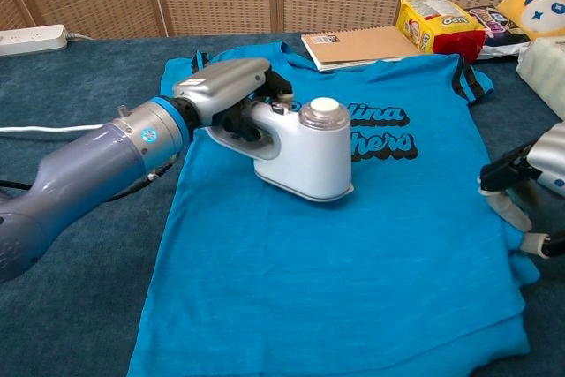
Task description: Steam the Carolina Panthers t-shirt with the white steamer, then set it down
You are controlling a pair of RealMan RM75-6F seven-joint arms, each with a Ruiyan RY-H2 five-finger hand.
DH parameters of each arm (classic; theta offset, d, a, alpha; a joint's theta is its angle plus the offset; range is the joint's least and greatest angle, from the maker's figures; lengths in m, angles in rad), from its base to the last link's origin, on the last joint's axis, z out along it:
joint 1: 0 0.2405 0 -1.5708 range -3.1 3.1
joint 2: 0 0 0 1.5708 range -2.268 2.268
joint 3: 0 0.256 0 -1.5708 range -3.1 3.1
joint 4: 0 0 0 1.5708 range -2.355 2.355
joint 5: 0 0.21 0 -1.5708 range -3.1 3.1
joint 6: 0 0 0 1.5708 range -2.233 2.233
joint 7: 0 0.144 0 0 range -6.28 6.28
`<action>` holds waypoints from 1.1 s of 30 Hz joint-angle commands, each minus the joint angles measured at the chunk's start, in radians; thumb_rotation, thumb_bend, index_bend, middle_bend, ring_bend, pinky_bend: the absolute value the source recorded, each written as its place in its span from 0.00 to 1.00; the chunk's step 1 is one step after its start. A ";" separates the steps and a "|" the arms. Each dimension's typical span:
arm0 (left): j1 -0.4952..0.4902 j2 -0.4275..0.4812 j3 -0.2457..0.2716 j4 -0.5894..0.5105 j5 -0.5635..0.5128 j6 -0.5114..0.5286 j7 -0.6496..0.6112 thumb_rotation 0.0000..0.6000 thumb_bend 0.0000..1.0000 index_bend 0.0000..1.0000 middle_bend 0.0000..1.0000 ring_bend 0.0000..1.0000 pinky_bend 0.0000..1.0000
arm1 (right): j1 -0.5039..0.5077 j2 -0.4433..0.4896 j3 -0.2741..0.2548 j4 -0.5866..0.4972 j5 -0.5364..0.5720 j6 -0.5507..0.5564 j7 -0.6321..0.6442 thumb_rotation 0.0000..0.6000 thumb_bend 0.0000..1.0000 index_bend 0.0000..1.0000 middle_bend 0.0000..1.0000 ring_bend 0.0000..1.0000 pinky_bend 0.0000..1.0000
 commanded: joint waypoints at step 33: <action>0.014 0.035 0.100 0.088 0.093 0.048 -0.051 1.00 0.53 0.57 0.66 0.61 0.73 | -0.005 -0.009 -0.008 0.021 0.004 0.000 0.021 1.00 0.44 0.74 0.65 0.68 0.73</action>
